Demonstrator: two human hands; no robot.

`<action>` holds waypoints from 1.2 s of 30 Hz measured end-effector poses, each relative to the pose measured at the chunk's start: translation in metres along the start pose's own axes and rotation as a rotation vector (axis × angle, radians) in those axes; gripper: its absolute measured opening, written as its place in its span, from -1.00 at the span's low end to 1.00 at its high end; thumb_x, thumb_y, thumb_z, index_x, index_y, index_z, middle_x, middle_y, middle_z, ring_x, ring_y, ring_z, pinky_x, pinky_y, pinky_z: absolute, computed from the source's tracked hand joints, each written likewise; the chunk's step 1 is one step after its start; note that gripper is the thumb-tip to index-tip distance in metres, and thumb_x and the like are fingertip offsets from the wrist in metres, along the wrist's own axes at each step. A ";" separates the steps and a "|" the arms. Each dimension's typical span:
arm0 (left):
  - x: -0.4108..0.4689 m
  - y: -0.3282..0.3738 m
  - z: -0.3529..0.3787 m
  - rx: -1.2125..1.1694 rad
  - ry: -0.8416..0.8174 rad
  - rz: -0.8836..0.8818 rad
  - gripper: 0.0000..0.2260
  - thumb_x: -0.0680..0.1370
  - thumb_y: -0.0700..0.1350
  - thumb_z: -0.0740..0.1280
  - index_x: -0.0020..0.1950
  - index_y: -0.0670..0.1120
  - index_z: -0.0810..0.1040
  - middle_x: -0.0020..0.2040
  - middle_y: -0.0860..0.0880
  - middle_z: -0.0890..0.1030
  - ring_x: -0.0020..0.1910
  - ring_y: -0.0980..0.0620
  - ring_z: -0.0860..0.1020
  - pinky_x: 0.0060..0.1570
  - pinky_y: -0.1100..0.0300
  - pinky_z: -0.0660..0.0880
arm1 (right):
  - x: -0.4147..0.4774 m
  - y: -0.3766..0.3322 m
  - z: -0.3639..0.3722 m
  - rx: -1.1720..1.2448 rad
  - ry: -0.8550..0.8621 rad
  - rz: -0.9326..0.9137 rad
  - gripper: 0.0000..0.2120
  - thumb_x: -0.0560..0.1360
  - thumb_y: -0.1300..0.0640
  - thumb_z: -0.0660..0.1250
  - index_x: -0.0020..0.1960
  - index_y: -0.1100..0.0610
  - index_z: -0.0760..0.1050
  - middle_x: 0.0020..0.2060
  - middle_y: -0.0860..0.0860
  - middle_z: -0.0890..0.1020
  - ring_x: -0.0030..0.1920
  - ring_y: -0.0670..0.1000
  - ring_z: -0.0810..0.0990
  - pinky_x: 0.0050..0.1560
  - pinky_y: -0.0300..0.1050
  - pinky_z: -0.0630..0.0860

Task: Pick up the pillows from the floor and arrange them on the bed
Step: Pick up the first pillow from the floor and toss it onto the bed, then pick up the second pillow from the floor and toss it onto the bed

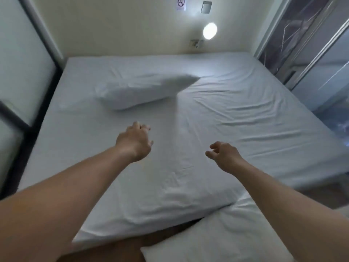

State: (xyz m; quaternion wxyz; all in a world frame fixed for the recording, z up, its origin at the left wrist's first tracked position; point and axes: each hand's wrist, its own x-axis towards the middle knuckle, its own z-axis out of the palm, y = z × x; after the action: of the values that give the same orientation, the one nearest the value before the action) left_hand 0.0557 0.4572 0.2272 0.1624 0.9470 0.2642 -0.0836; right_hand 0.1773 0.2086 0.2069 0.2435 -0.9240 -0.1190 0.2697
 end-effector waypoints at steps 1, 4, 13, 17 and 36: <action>-0.014 0.004 0.027 0.010 -0.058 0.026 -0.51 0.55 0.06 0.24 0.45 -0.04 0.28 0.41 -0.14 0.30 0.36 -0.19 0.35 0.31 -0.10 0.36 | -0.007 0.024 0.010 -0.016 -0.034 0.045 -0.57 0.51 -0.04 0.38 0.31 0.12 0.49 0.22 0.10 0.61 0.18 0.12 0.57 0.11 -0.08 0.44; -0.051 0.018 0.108 0.018 -0.223 0.072 -0.52 0.55 0.04 0.24 0.45 -0.04 0.28 0.41 -0.12 0.32 0.35 -0.17 0.36 0.27 -0.09 0.38 | -0.026 0.103 0.045 -0.066 -0.122 0.155 -0.55 0.49 -0.04 0.39 0.30 0.14 0.48 0.20 0.12 0.61 0.16 0.12 0.57 0.05 -0.13 0.42; -0.109 0.065 0.361 0.029 -0.537 0.143 -0.53 0.54 0.06 0.26 0.42 -0.02 0.30 0.34 -0.10 0.40 0.27 -0.16 0.43 0.18 -0.10 0.46 | -0.045 0.328 0.172 -0.328 -0.380 0.208 -0.27 0.43 -0.02 0.47 0.49 0.09 0.24 0.42 0.09 0.39 0.39 0.11 0.39 0.35 0.01 0.40; -0.121 0.070 0.488 0.113 -0.607 0.110 -0.20 0.40 0.29 0.33 0.51 0.04 0.08 0.39 -0.16 0.35 0.31 -0.22 0.38 0.21 -0.13 0.39 | -0.048 0.430 0.239 -0.133 -0.182 0.530 0.04 0.25 -0.16 0.56 0.52 0.14 0.09 0.47 0.18 0.27 0.44 0.24 0.26 0.41 0.19 0.32; -0.107 0.103 0.419 -0.120 -0.200 0.317 -0.74 0.43 0.12 0.36 -0.07 0.02 0.39 -0.06 -0.03 0.64 -0.06 -0.18 0.59 -0.25 0.06 0.36 | -0.099 0.378 0.221 1.027 0.453 0.884 -0.66 0.29 0.37 0.54 0.04 0.35 0.59 -0.13 0.16 0.69 -0.29 0.10 0.66 -0.39 -0.13 0.60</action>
State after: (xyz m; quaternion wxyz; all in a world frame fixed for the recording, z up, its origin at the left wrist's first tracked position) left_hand -0.0109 0.1763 -0.1106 0.2551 0.9524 0.0988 -0.1345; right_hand 0.0060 -0.0634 -0.1066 0.5345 -0.6876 0.4623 0.1666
